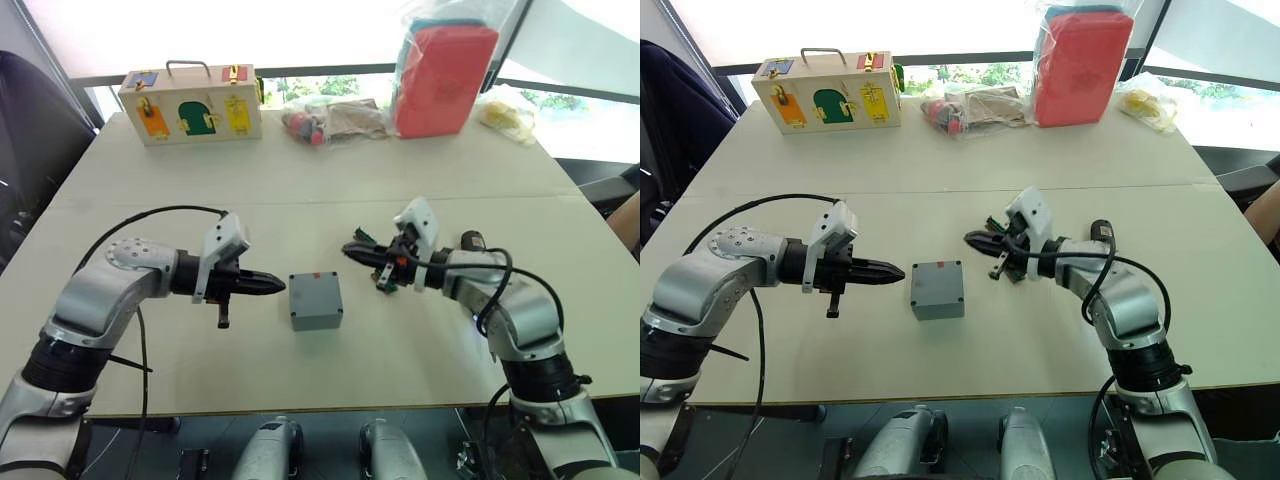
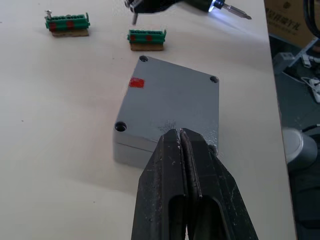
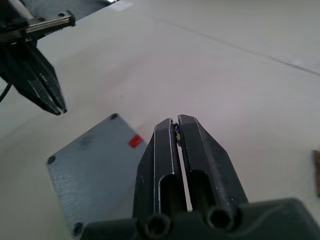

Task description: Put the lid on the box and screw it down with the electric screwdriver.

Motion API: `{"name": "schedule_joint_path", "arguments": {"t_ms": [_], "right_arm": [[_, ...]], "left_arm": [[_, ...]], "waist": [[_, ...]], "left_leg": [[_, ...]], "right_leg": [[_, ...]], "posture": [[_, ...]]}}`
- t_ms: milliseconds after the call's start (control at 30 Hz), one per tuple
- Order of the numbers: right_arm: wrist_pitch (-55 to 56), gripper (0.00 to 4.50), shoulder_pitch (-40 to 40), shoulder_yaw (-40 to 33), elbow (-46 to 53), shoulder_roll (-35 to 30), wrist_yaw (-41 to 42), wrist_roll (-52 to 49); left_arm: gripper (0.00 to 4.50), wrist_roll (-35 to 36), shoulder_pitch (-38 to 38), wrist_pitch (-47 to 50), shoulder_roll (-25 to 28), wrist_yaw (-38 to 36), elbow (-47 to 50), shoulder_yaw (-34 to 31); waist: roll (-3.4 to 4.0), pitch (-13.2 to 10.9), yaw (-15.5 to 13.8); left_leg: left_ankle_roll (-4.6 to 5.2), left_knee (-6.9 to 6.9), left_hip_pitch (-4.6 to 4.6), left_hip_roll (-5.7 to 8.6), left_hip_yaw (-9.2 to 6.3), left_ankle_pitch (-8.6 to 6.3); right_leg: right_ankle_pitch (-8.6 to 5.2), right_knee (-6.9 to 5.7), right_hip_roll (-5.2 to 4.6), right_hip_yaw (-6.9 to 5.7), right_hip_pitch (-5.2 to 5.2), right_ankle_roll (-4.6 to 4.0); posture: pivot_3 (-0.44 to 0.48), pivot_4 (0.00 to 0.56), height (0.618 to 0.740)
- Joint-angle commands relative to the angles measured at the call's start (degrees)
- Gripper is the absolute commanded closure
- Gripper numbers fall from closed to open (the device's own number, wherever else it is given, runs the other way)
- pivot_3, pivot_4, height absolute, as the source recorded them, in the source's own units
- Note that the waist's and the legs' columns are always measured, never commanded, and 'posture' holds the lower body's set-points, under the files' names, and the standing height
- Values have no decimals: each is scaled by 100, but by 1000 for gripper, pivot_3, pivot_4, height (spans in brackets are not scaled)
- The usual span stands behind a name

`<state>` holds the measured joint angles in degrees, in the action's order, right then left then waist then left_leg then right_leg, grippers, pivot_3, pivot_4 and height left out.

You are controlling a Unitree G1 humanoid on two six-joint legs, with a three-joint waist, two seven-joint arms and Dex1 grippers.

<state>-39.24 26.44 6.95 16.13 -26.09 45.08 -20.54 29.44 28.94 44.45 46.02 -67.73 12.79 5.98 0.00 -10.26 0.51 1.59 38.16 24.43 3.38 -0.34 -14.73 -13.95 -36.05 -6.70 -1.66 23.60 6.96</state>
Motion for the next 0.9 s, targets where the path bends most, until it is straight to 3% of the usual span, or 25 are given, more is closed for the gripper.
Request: {"name": "schedule_joint_path", "arguments": {"t_ms": [33, 767, 900], "right_arm": [[38, 4454, -44, 106, 252, -12, -49, -13], [379, 4454, -60, 433, -252, -86, -94, 304], [354, 2930, -70, 404, -202, -150, -65, 275]], "left_arm": [[4500, 100, 23, 3, 24, 12, 217, -42], [4500, 64, 102, 4, -65, 119, 143, -16], [4500, 75, 105, 23, -95, 143, 169, -17]], "waist": [[-1, 0, -5], [-1, 0, 5], [-1, 0, 7]], "left_leg": [[17, 0, 0, 0, -1, -10], [12, 0, 0, 0, -1, -7], [11, 0, 0, 0, -1, -7]], "right_leg": [[0, 0, 0, -1, 0, 0], [0, -1, 2, -1, -1, 0], [0, -2, 3, -1, -1, 0]], "posture": [[0, 150, 740], [0, 150, 740], [0, 150, 740]]}}
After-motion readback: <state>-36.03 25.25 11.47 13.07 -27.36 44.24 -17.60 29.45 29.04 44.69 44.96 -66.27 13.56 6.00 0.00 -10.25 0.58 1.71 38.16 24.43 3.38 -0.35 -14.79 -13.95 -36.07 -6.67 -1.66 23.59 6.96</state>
